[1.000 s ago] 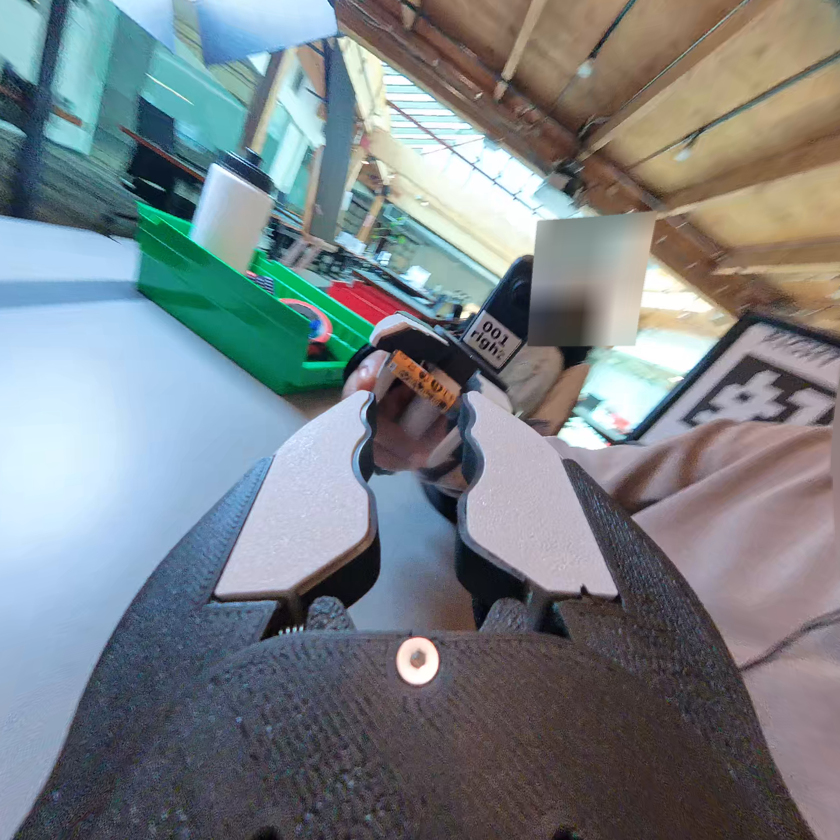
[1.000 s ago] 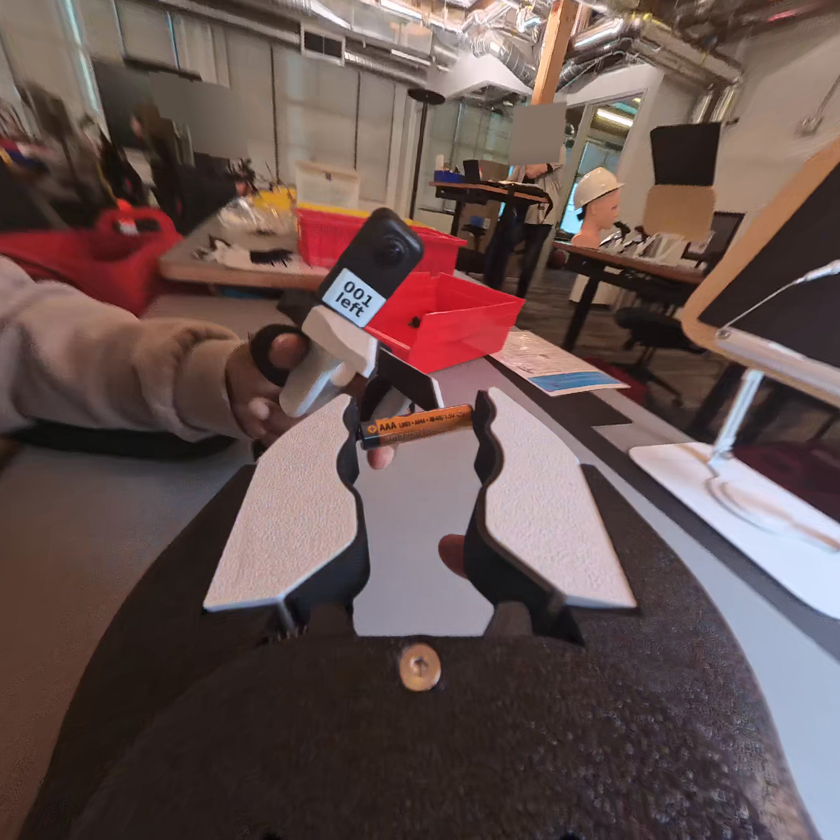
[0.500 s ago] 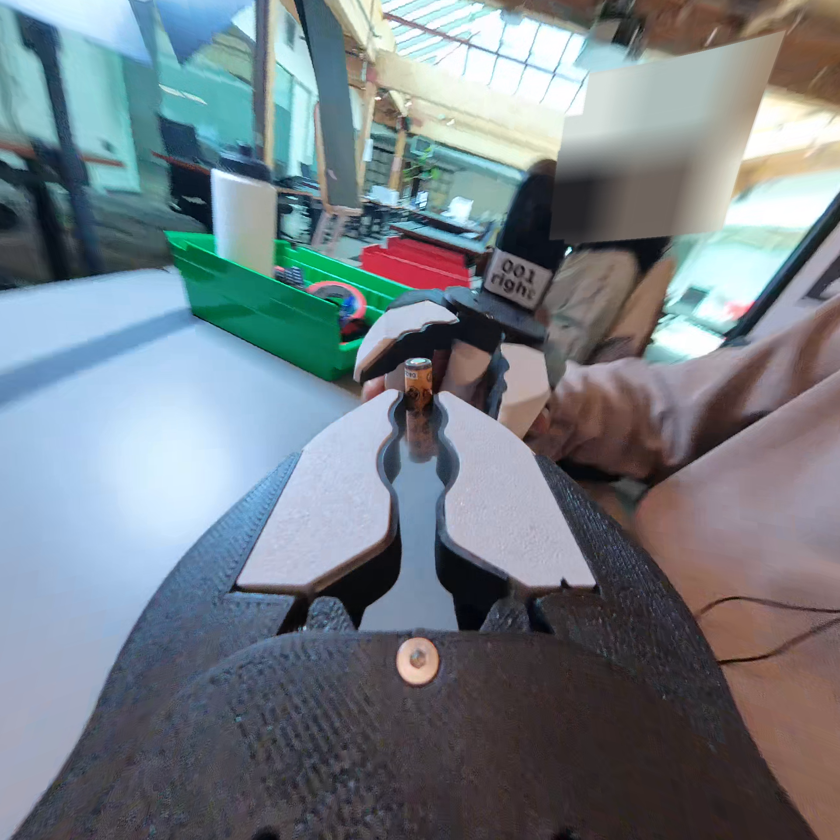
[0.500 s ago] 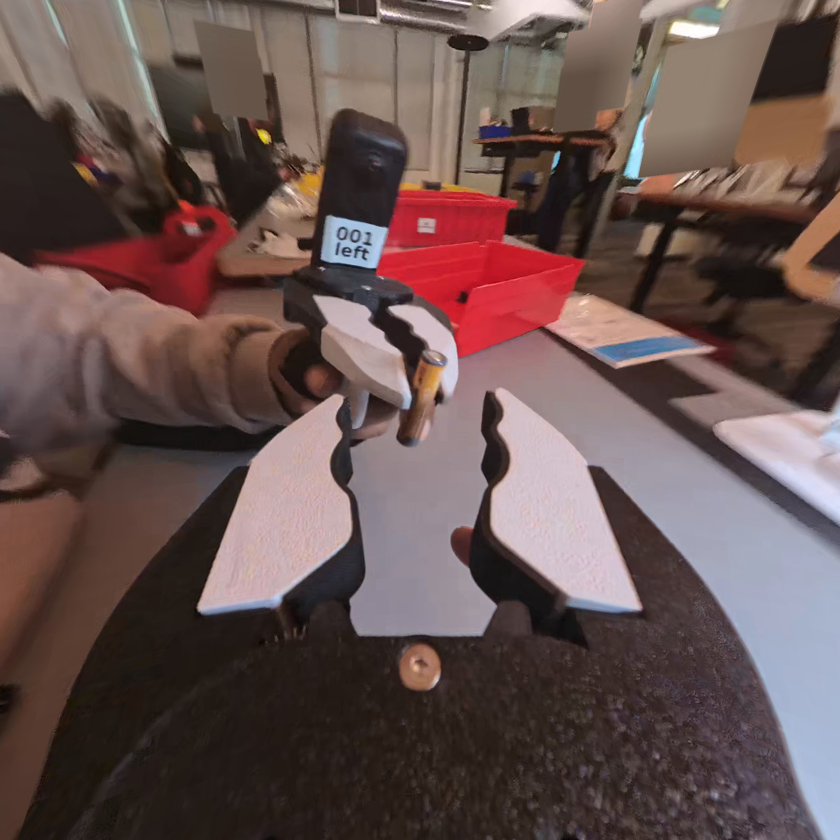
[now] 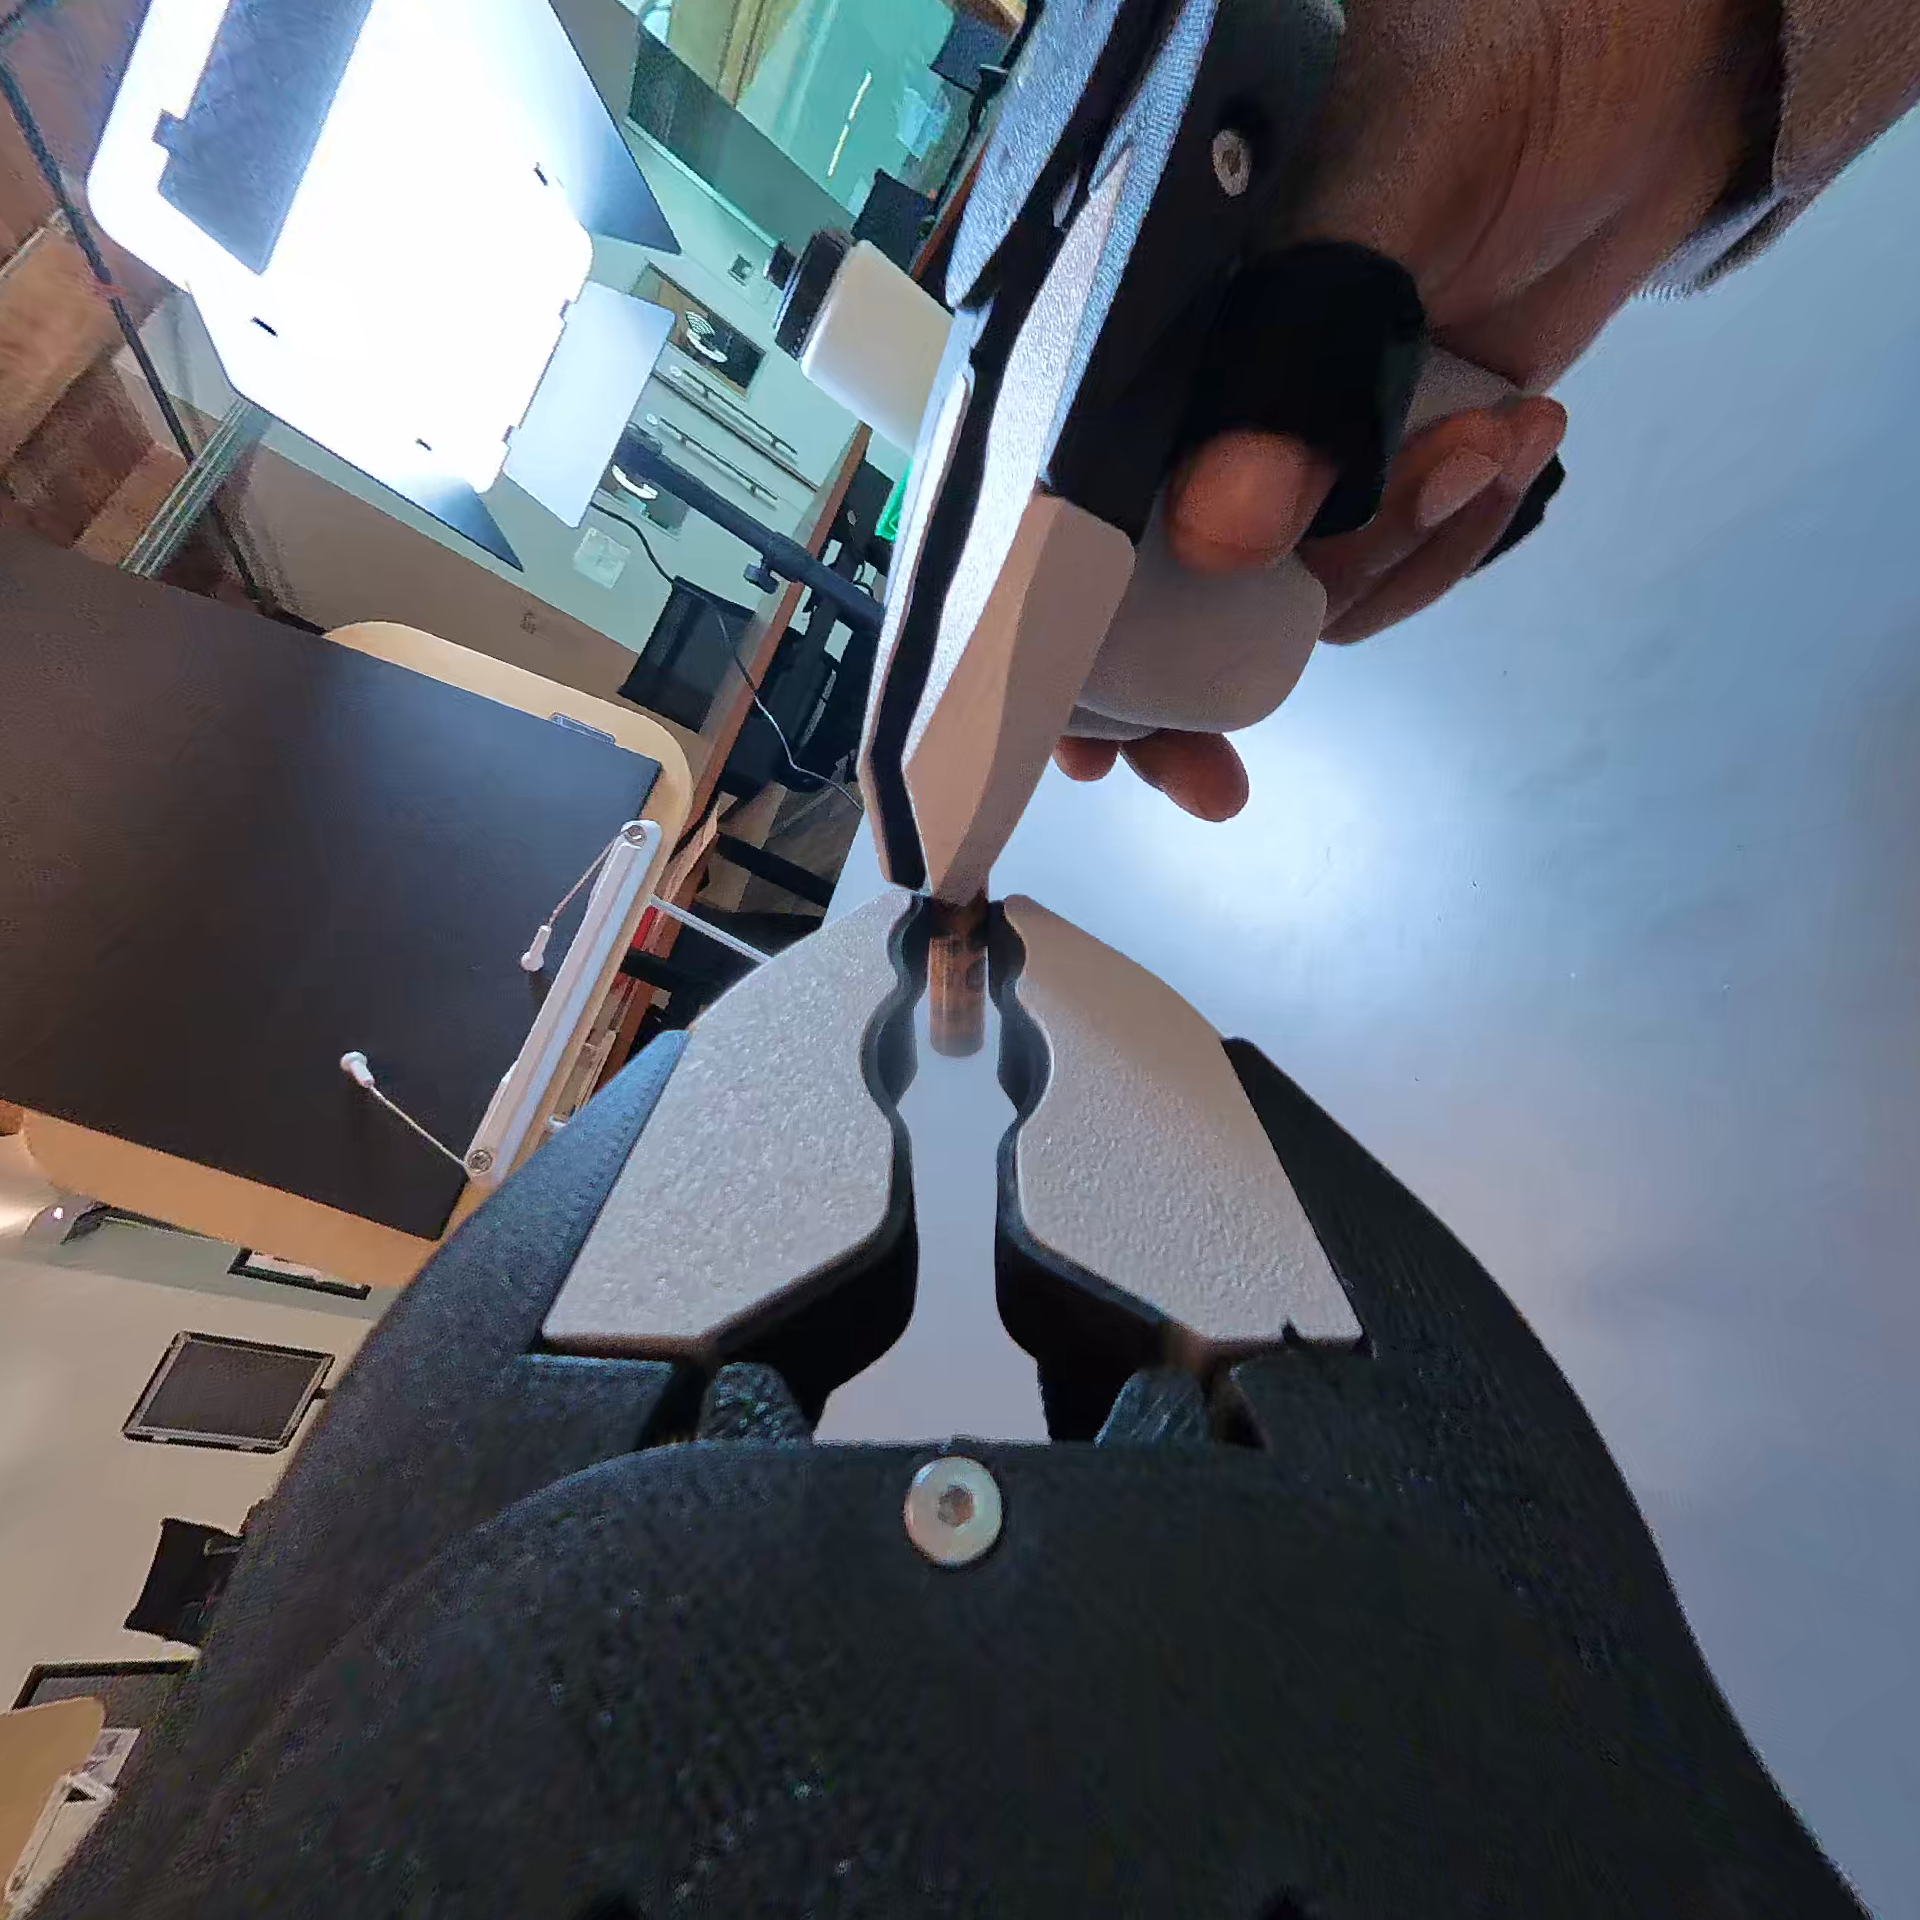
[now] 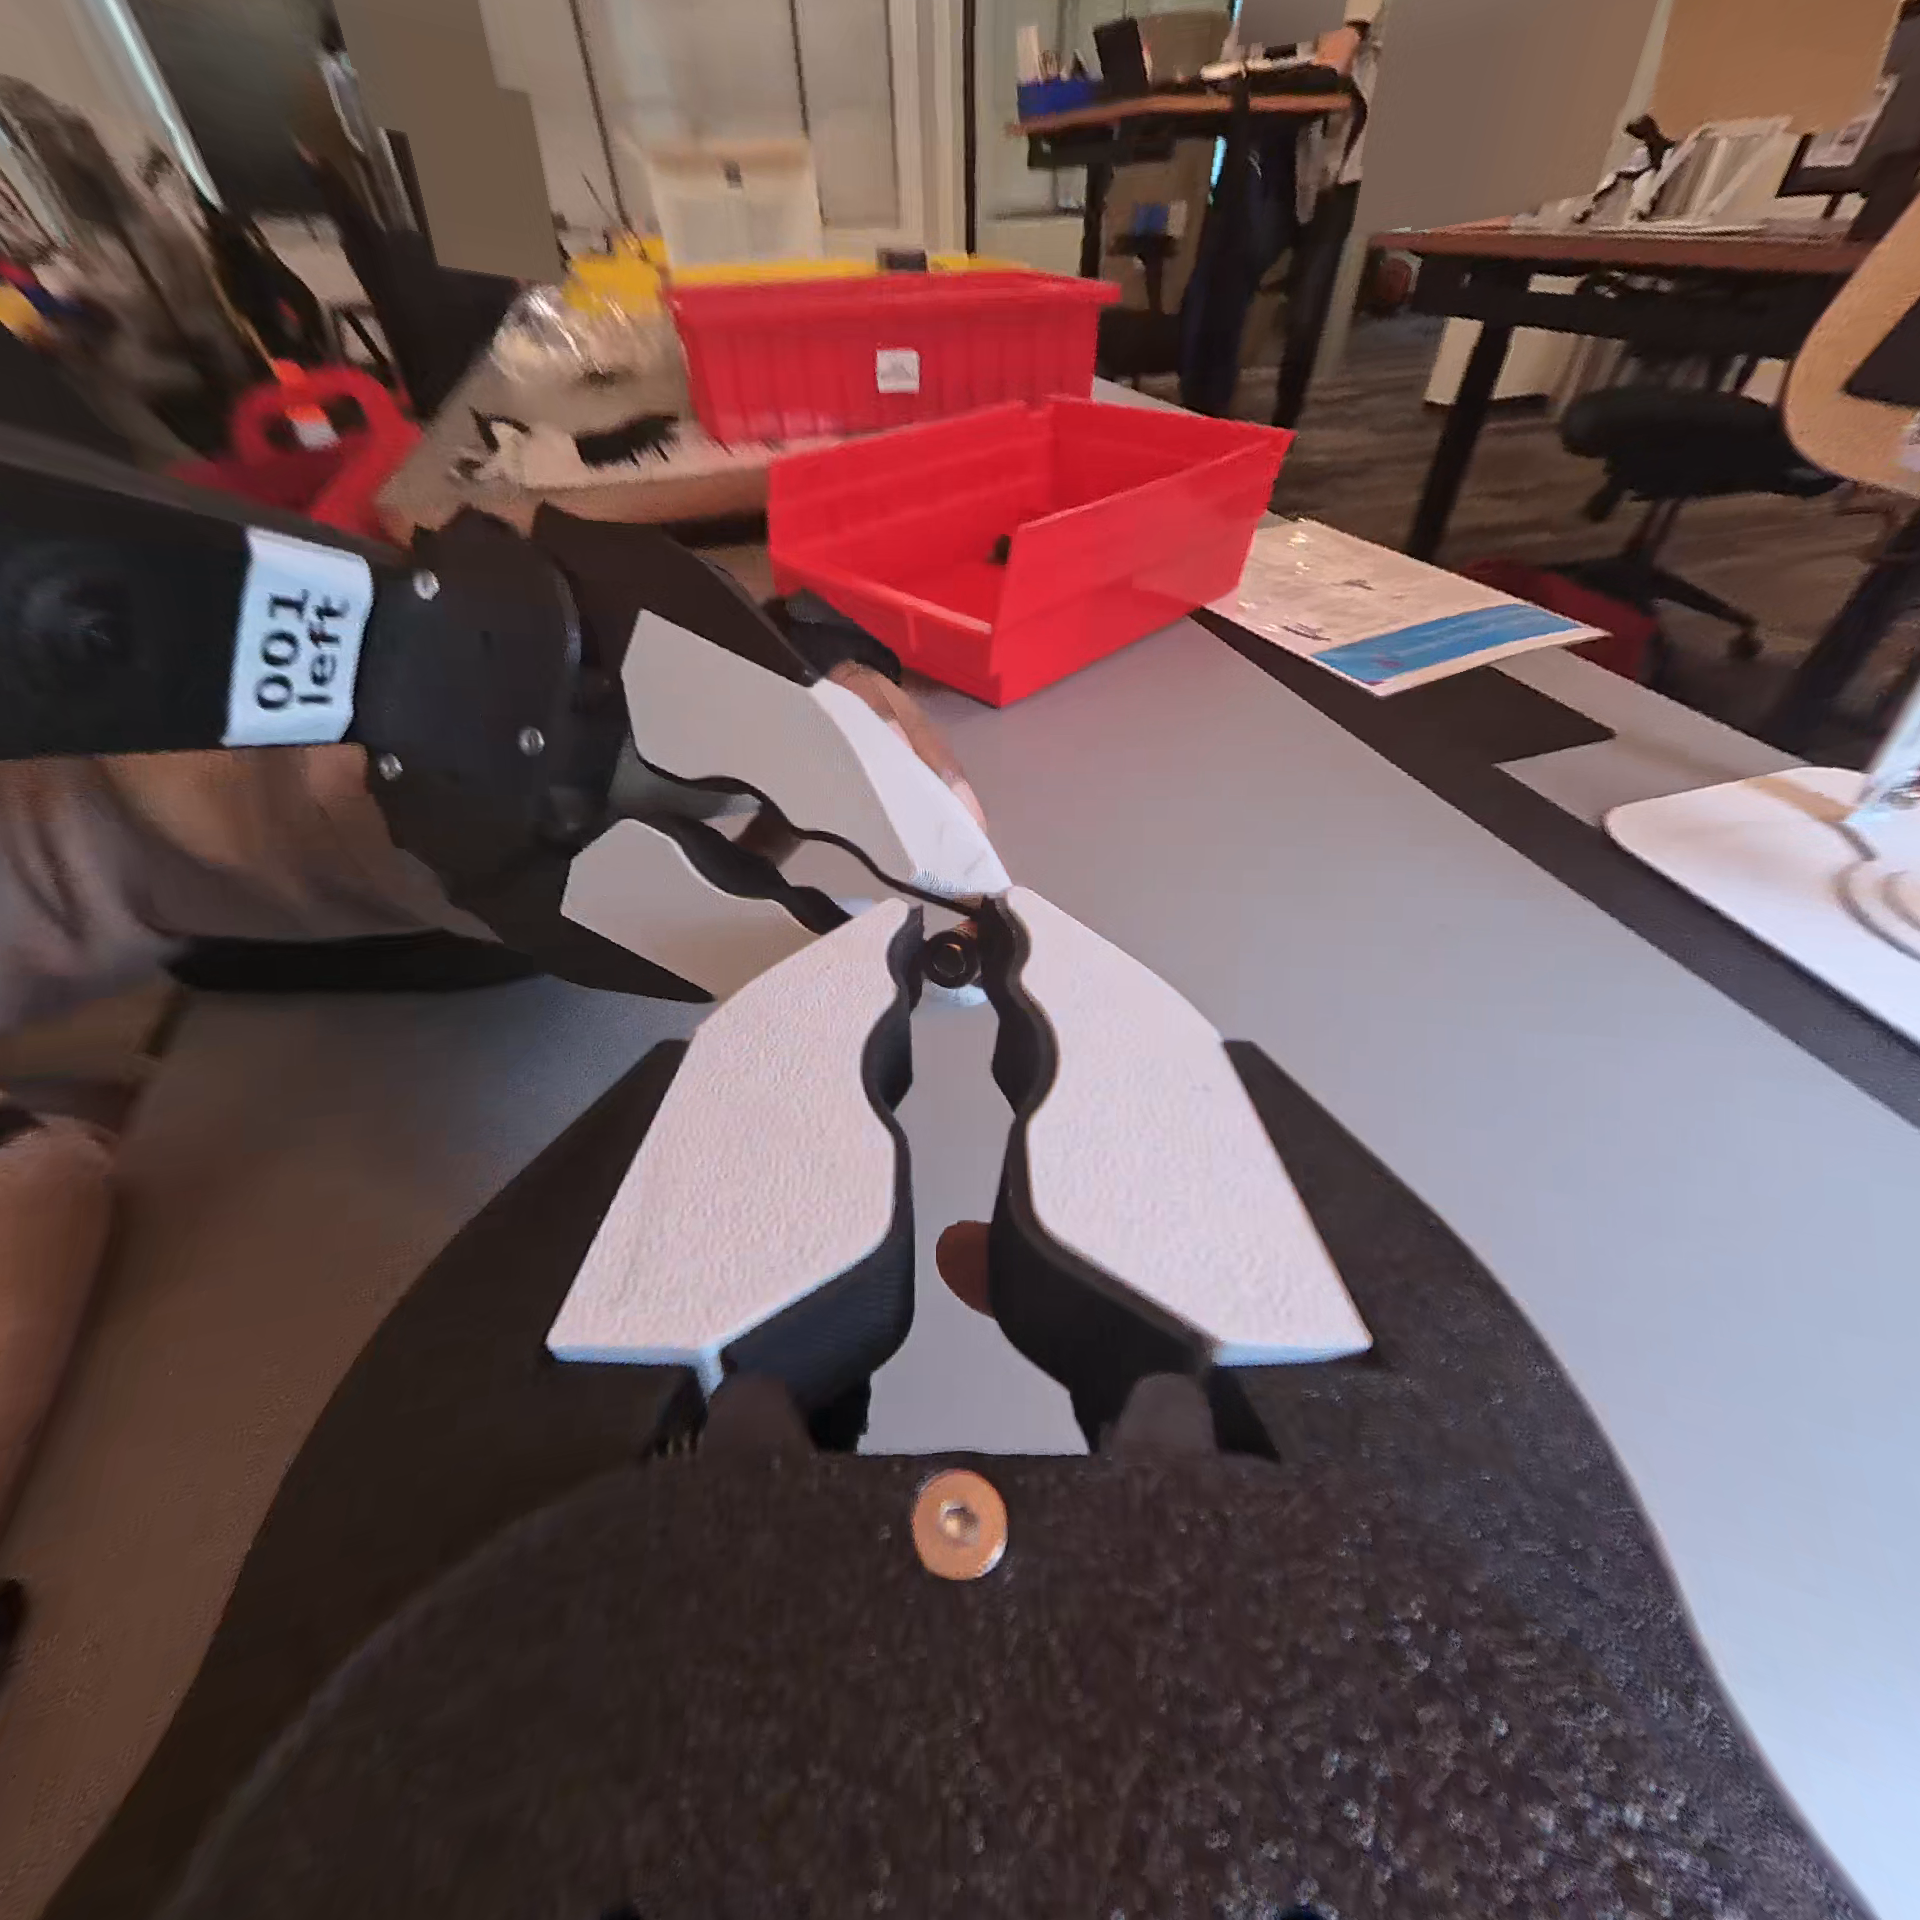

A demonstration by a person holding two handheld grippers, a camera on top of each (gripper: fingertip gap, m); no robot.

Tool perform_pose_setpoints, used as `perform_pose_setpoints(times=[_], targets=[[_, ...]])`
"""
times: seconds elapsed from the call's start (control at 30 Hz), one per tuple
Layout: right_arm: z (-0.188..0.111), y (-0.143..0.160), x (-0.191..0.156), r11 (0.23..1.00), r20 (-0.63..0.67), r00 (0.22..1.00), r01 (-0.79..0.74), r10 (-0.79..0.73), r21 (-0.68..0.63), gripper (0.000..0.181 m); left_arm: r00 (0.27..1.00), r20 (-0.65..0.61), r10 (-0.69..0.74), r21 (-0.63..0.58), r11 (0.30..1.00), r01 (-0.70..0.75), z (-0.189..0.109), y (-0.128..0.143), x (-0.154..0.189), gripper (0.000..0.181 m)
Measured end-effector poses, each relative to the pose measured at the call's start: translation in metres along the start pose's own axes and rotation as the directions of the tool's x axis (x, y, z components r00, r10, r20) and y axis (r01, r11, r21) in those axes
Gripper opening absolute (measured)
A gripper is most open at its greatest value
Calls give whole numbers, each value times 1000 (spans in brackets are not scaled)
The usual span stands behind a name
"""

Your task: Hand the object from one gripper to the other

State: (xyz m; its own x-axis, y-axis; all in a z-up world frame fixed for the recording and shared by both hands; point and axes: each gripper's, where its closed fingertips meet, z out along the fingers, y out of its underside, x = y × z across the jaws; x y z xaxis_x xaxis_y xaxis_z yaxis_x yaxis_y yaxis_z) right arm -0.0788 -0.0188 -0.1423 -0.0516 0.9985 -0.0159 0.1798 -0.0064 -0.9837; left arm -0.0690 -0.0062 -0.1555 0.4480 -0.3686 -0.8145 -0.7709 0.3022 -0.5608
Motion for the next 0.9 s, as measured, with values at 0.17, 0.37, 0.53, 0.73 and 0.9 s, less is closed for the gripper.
perform_pose_setpoints(times=[0.17, 0.37, 0.53, 0.73, 0.9], targets=[[-2, -1, 2, 999, -15, 999, 40, -40, -15, 9, 999, 22, 35, 0, 999, -35, 0, -1, -1, 10], [-6, -9, 2, 999, -2, 1000, 20, -20, 31, 8, 999, 26, -31, 49, 998, 29, -3, -7, -7, 11], [-8, -9, 8, 999, -32, 999, 33, -31, 41, 6, 999, 28, -22, 57, 998, 20, -4, -7, -8, 10], [-5, -3, 8, 1000, -21, 1000, 12, -11, 6, 14, 1000, 17, 15, 52, 999, -16, -4, -7, -4, 10], [-10, -5, 10, 999, 15, 999, -46, 47, -9, 0, 999, 38, 5, 69, 998, -7, -4, -9, -5, 10]])
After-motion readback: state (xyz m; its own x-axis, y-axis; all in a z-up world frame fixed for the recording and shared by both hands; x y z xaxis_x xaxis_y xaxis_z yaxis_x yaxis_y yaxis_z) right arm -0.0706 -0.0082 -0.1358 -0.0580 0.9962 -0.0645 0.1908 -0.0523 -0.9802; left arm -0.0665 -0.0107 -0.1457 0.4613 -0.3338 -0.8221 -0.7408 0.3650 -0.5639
